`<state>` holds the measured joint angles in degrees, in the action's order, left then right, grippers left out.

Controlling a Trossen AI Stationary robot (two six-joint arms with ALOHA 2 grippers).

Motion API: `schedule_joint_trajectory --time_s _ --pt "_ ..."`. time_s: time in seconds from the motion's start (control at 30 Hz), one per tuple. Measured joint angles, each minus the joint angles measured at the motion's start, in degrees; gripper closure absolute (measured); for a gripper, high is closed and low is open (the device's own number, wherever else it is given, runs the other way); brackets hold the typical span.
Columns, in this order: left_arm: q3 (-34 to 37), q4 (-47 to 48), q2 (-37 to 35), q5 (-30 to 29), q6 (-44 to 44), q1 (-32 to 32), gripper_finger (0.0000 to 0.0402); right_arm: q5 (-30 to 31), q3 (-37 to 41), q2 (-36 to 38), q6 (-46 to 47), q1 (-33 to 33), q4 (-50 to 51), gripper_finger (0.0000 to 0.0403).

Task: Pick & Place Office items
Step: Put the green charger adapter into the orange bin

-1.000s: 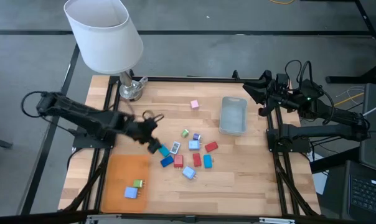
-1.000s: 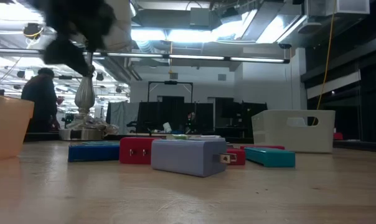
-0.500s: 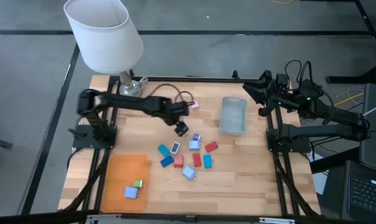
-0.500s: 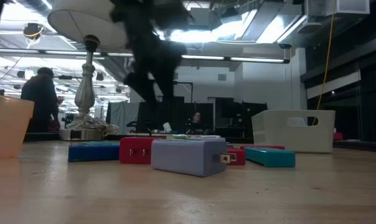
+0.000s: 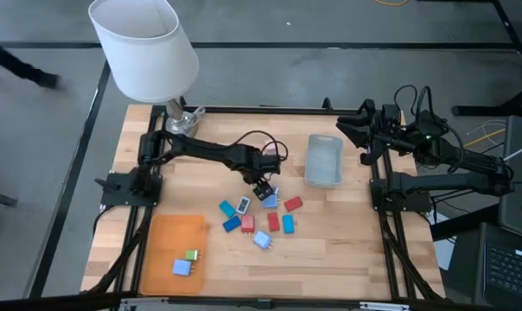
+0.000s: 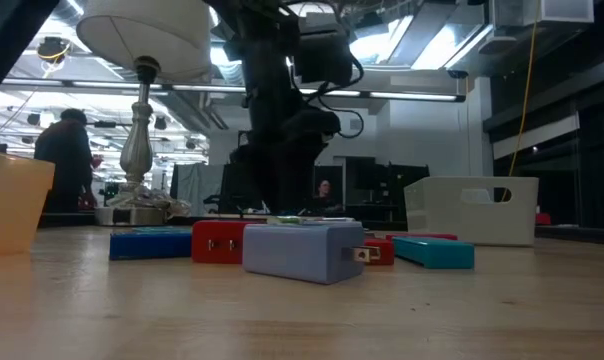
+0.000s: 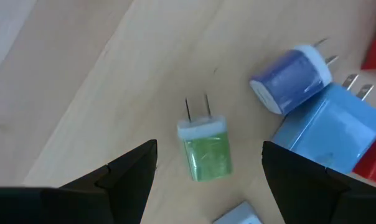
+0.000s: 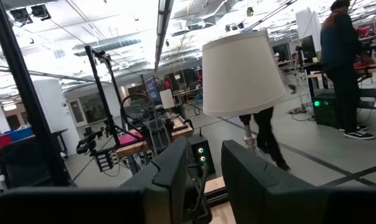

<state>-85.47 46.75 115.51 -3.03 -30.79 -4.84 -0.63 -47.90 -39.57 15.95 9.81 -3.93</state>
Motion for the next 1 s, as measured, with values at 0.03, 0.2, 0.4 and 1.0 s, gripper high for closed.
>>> schedule_joint_trajectory --time_s 0.03,0.2,0.4,1.0 --pt "0.0 0.5 0.3 -0.6 -0.1 0.1 0.0119 -0.1 0.0 0.0 -0.1 0.0 0.1 0.0302" --pt "0.0 2.2 1.7 -2.4 -0.5 0.3 0.0119 -0.3 0.0 0.0 -0.1 0.0 0.4 0.0302" --pt "0.0 1.2 4.5 -1.7 -0.4 0.2 0.0119 -0.3 0.0 0.0 -0.1 0.0 0.4 0.0302" --pt "0.3 -3.1 2.9 6.5 3.4 -3.4 0.0275 0.2 0.0 0.0 0.2 0.0 0.0 0.0302"
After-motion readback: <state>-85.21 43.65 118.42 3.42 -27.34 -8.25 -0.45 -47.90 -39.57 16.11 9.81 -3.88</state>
